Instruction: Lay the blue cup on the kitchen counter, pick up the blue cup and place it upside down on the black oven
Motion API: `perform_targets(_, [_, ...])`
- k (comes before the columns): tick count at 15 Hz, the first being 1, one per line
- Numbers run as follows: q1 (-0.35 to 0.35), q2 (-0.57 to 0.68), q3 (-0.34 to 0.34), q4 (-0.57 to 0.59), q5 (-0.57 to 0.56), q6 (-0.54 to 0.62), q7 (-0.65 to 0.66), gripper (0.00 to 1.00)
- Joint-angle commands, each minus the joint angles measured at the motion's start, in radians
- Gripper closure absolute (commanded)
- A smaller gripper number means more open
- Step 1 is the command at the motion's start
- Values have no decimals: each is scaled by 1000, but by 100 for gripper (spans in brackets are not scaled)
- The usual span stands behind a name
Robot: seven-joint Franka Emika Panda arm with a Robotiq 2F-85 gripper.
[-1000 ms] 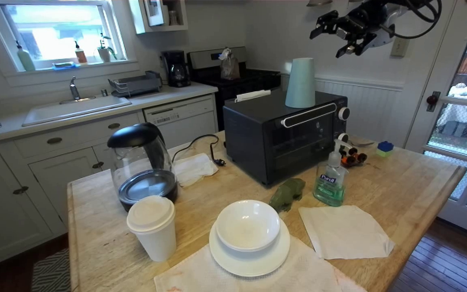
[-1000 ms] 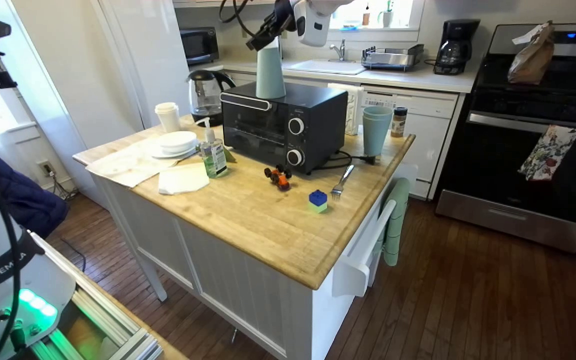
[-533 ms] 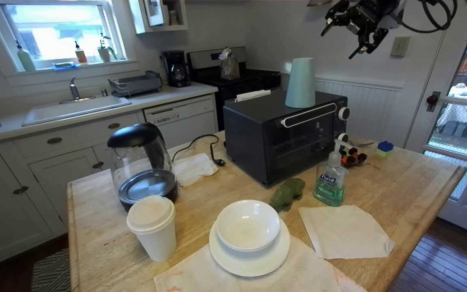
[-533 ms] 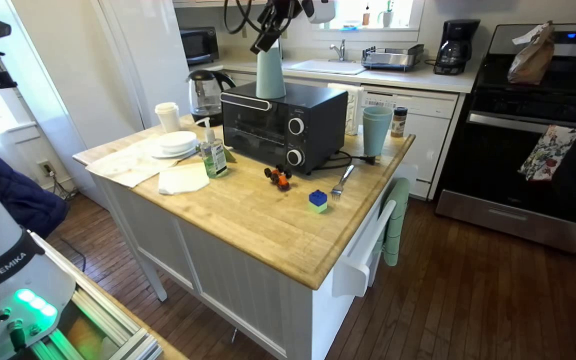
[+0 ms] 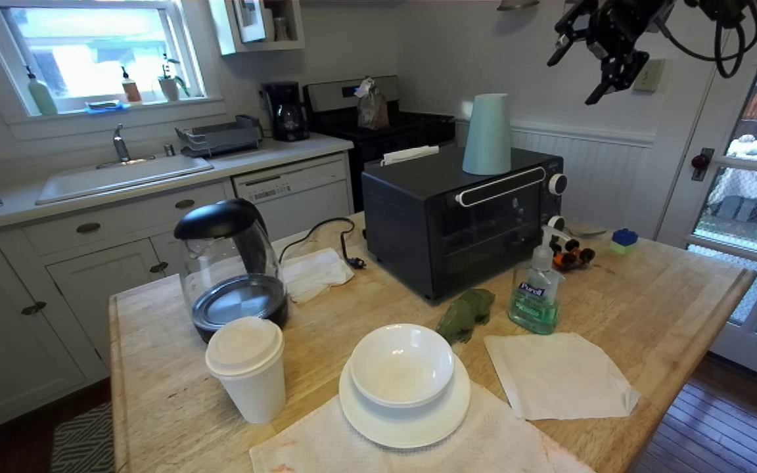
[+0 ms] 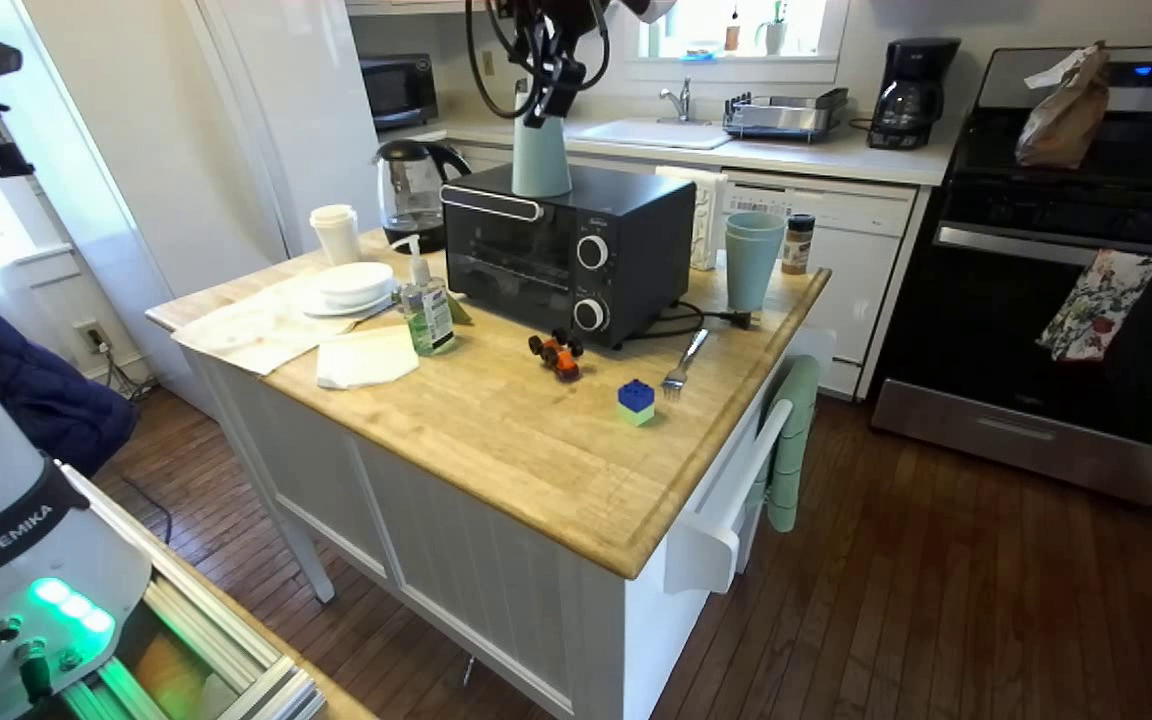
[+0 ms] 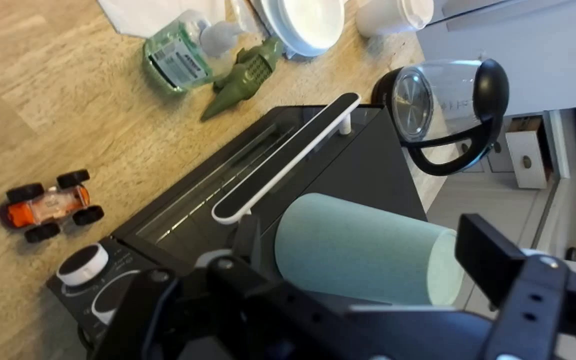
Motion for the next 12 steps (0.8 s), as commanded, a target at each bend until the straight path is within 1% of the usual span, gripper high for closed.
perform_targets(1, [8, -101, 12, -118, -9, 129, -169, 0])
perform_targets(7, [18, -184, 26, -228, 83, 327, -451, 0])
perform_targets(9, [22, -196, 25, -253, 112, 342, -475, 0])
perform_targets(10, [18, -149, 17, -189, 70, 299, -429, 0])
perform_targets(12, [19, -151, 17, -195, 72, 301, -434, 0])
